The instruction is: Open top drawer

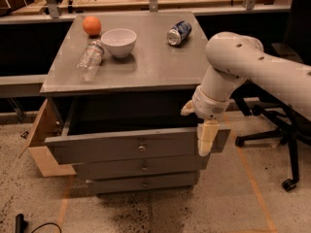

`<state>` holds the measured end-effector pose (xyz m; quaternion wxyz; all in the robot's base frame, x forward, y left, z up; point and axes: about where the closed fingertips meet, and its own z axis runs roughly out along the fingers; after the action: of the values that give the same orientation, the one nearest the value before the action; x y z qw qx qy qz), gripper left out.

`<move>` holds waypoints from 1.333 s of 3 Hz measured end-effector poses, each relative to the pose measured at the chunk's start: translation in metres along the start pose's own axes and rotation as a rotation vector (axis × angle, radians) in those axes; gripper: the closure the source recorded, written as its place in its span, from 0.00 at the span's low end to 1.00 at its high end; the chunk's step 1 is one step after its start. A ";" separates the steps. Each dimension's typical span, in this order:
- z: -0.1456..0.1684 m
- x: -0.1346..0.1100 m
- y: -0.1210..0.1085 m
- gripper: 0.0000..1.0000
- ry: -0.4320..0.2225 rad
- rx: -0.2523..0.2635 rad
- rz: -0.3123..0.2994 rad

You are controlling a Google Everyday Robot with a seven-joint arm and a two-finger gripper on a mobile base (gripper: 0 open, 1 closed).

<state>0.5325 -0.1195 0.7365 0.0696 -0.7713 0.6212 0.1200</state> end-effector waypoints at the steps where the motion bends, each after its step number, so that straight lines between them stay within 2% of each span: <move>1: -0.001 -0.007 -0.011 0.36 -0.004 0.046 -0.013; 3: -0.012 -0.009 -0.053 0.81 0.006 0.175 -0.008; 4: -0.010 -0.006 -0.071 1.00 0.009 0.229 -0.012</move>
Offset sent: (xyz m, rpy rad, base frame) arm 0.0599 0.0212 0.0209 0.0390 -0.2150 -0.0336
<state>0.6018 -0.1003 0.7444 0.1554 -0.7626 0.6264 0.0443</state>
